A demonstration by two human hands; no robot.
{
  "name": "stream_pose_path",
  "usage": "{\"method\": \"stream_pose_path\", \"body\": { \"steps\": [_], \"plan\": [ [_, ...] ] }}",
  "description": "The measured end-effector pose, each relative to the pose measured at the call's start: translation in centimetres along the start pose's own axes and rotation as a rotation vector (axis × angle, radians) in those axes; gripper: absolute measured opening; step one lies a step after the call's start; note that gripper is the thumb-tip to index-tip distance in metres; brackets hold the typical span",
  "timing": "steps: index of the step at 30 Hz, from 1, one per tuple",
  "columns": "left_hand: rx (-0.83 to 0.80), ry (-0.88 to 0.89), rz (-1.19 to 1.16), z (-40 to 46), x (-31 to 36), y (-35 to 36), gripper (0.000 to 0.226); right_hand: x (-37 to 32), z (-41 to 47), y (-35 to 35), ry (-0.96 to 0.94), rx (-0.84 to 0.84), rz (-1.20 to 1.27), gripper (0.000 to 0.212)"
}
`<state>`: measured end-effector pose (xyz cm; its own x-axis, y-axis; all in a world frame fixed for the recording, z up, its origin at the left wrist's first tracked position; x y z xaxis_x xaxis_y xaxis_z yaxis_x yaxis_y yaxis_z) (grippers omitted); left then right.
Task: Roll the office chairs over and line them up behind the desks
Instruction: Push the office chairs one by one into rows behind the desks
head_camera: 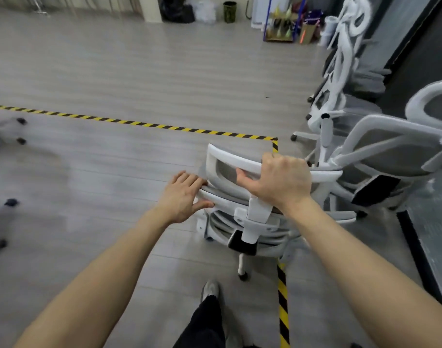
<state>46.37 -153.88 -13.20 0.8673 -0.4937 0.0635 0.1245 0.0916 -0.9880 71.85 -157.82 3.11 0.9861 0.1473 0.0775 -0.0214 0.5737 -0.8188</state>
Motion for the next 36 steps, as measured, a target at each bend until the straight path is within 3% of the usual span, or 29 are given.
{"method": "stream_pose_path", "body": {
  "steps": [14,28,33,36],
  "plan": [
    [0.109,-0.351,0.003,-0.6,-13.5,-1.1,0.082,-9.6,14.6,9.8,-0.267,0.047,0.251,0.067],
    [0.093,-0.674,0.054,4.1,-25.9,-2.0,0.085,-18.4,30.8,20.1,-0.472,0.025,0.443,0.065],
    [0.118,-0.796,0.094,5.9,-31.1,-2.3,0.076,-23.1,37.7,24.7,-0.583,0.022,0.489,0.066],
    [0.06,-0.884,0.099,6.8,-34.4,-2.1,0.077,-26.1,41.5,26.9,-0.657,0.014,0.569,0.065]
  ]
}}
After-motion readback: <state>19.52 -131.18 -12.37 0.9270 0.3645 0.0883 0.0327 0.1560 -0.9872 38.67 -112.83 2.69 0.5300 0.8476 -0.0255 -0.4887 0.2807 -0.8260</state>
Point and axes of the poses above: each hand's wrist, its own z-axis towards the middle knuckle, its own y-axis out of the palm, x = y × z, the point moved 5 cm from there along z, towards the middle knuckle, and after that the axes turned 1 degree about x, right-handed, at the moved point
